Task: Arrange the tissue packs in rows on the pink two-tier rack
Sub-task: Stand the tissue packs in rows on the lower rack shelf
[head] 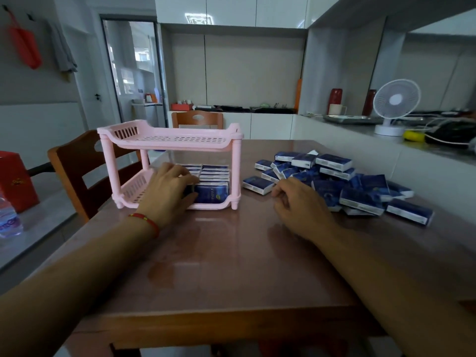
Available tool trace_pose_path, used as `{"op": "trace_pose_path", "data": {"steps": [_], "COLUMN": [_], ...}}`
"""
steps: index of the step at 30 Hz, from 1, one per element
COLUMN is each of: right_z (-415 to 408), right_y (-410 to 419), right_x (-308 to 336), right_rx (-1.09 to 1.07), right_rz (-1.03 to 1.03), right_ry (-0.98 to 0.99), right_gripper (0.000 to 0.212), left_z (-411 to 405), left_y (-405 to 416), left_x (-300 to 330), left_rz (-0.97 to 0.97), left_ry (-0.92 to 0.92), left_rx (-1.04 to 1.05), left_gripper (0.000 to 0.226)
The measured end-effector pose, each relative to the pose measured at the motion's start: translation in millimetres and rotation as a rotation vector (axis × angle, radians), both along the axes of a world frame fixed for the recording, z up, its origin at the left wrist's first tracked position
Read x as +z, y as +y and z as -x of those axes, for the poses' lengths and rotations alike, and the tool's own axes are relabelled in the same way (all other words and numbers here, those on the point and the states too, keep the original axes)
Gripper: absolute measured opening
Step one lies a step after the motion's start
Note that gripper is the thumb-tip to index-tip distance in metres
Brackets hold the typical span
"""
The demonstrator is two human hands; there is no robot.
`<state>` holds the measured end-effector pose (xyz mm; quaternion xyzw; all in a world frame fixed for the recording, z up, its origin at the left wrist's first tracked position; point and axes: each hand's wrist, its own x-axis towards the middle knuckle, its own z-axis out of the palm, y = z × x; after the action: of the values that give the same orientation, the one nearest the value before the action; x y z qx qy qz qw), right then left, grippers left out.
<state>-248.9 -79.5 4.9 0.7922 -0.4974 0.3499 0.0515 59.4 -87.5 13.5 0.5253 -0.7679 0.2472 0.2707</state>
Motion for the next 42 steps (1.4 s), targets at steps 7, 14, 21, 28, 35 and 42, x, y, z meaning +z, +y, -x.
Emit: {"op": "trace_pose_path", "data": {"steps": [7, 14, 21, 28, 35, 42], "right_z": [-7.9, -6.3, 17.7, 120.7, 169.6, 152.2], "right_y": [-3.5, -6.3, 2.2, 13.9, 10.4, 19.5], "right_x": [-4.6, -6.0, 7.9, 20.0, -6.8, -0.7], "right_rx": [0.011, 0.025, -0.057, -0.264, -0.485, -0.166], "right_rz": [-0.019, -0.033, -0.071, 0.177, -0.07, 0.122], "right_ry": [-0.039, -0.063, 0.079, 0.207, 0.221, -0.142], "right_gripper": [0.009, 0.012, 0.016, 0.022, 0.059, 0.047], "left_z": [-3.2, -13.1, 14.5, 106.4, 210.6, 228.0], "left_y": [-2.9, 4.6, 45.5, 68.2, 24.2, 10.6], "left_x": [-6.1, -5.8, 9.3, 11.6, -0.6, -11.1], "left_rz": [-0.056, -0.043, 0.059, -0.042, -0.219, -0.309], "left_ry": [0.136, 0.214, -0.012, 0.08, 0.143, 0.477], "left_rx": [-0.084, -0.106, -0.183, -0.456, -0.511, -0.593], "left_gripper": [0.039, 0.042, 0.024, 0.027, 0.035, 0.055]}}
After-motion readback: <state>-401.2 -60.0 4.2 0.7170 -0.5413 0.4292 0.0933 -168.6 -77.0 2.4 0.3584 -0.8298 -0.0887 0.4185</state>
